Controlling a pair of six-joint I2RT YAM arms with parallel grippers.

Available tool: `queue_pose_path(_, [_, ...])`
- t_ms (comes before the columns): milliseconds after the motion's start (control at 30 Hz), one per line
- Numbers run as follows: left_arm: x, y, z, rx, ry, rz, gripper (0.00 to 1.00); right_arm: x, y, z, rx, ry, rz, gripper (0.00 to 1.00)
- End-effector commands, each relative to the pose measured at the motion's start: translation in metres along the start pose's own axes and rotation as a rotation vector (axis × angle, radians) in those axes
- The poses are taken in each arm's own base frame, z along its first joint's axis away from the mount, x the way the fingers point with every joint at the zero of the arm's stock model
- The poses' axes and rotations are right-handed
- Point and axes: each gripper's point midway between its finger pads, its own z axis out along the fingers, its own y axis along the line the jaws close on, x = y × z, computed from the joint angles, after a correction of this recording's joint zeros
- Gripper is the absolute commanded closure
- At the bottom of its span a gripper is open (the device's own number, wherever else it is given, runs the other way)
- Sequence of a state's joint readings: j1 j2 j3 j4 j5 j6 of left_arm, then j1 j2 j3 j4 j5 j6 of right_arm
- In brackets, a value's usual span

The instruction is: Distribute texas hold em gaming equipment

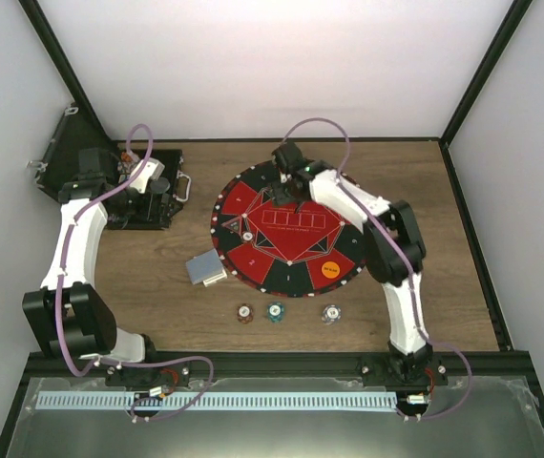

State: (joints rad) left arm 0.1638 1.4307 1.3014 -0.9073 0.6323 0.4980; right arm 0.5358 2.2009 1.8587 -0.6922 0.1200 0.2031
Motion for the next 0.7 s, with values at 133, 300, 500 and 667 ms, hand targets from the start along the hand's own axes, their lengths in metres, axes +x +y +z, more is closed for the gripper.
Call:
queue_pose_path(133, [-0.007,-0.007,-0.016,-0.019,-0.031,0.02,0.0,0.1,0.136,-0.102,-0.177,-0.039,-0.194,0.18])
queue_pose_path(300, [0.0,-0.007,-0.015,-0.024,-0.008,0.016,0.0,0.18,0.193,-0.12,-0.261,0.041,-0.289,0.13])
queue_pose_path(500, [-0.001,-0.011,-0.018,-0.02,-0.018,0.015,0.0,0.241,0.225,-0.119,-0.291,0.141,-0.359,0.12])
queue_pose_path(667, [-0.005,-0.011,-0.023,-0.027,-0.02,0.022,0.0,0.264,0.226,-0.111,-0.275,0.19,-0.385,0.12])
